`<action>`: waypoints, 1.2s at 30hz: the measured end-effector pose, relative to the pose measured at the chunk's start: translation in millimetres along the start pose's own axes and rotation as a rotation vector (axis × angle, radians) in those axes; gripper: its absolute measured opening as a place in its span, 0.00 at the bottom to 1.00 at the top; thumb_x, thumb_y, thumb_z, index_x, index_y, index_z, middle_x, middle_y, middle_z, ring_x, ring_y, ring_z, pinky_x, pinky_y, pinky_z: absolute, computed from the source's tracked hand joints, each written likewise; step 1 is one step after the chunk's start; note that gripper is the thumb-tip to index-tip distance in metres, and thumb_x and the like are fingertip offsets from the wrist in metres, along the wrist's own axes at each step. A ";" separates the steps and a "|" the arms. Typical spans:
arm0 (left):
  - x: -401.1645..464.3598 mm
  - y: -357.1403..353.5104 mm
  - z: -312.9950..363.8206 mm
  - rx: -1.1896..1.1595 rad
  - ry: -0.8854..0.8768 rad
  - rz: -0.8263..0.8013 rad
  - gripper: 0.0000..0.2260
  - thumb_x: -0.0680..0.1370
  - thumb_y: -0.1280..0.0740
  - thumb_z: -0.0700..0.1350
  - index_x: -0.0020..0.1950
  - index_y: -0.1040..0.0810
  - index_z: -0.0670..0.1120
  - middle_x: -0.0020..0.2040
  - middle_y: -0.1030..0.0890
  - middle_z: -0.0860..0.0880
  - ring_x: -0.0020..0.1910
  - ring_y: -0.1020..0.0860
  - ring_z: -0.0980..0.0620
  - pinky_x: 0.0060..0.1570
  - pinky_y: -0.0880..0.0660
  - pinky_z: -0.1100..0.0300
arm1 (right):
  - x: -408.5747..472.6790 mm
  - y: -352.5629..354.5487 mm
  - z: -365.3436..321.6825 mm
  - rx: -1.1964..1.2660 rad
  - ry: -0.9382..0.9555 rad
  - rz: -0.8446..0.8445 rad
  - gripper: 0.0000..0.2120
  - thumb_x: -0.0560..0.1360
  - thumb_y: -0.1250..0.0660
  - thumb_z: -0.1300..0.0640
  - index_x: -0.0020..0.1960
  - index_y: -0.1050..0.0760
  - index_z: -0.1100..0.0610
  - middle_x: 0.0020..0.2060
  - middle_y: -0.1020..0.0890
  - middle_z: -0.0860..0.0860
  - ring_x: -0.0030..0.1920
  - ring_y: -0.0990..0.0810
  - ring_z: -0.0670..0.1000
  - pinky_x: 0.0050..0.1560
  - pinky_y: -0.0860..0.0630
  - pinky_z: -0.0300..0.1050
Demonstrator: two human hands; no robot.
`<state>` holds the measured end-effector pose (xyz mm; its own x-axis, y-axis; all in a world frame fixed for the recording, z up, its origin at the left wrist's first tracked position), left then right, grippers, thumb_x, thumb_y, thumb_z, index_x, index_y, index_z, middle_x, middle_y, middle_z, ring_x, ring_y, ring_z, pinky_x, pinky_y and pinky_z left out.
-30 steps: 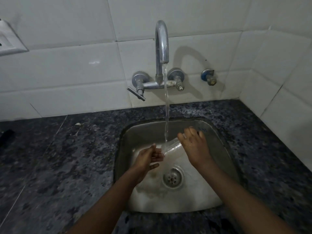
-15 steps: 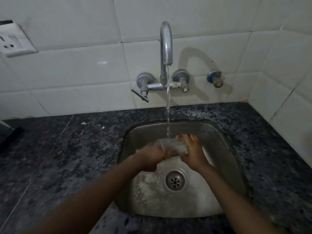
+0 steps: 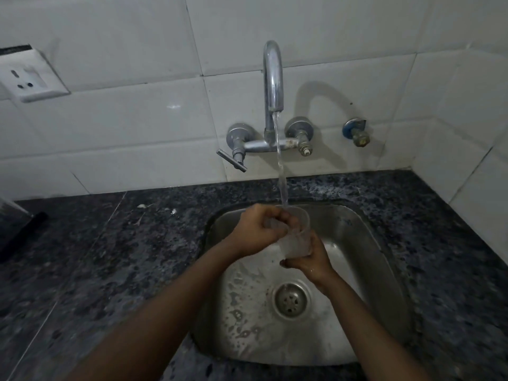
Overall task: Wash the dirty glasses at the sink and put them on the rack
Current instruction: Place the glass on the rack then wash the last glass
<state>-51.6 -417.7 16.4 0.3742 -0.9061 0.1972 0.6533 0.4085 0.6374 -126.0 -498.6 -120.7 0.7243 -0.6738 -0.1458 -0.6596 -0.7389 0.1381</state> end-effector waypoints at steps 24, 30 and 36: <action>31.2 -49.5 -15.6 -0.003 0.387 -0.645 0.11 0.78 0.44 0.33 0.55 0.24 0.33 0.47 0.17 0.48 0.43 0.18 0.59 0.41 0.28 0.71 | 34.2 6.6 -49.5 -0.341 0.162 -0.067 0.33 0.57 0.25 0.73 0.60 0.29 0.57 0.47 0.22 0.50 0.49 0.21 0.53 0.34 0.24 0.40; 67.4 -15.6 -33.3 -0.113 0.524 -0.201 0.15 0.81 0.48 0.43 0.50 0.24 0.37 0.46 0.21 0.40 0.44 0.22 0.44 0.44 0.24 0.57 | 37.3 24.6 -51.9 -0.717 0.090 0.202 0.33 0.59 0.21 0.56 0.59 0.33 0.58 0.53 0.21 0.57 0.54 0.22 0.60 0.48 0.25 0.50; 60.9 11.3 -34.5 0.273 0.465 0.307 0.25 0.80 0.47 0.57 0.44 0.21 0.38 0.39 0.21 0.43 0.40 0.23 0.45 0.40 0.29 0.56 | 5.2 -12.8 -97.0 -1.010 0.487 0.272 0.36 0.61 0.26 0.61 0.66 0.36 0.62 0.53 0.23 0.61 0.51 0.21 0.62 0.47 0.23 0.50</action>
<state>1.3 -464.5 10.0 0.8061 -0.5840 0.0955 0.3016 0.5443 0.7828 -94.4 -492.3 -28.3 0.7286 -0.5750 0.3723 -0.5036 -0.0812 0.8601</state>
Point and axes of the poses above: each hand's wrist, its own x-axis towards the middle knuckle, its own y-axis out of the back of the hand, z = x × y, the point moved 10 cm from there along x, towards the middle knuckle
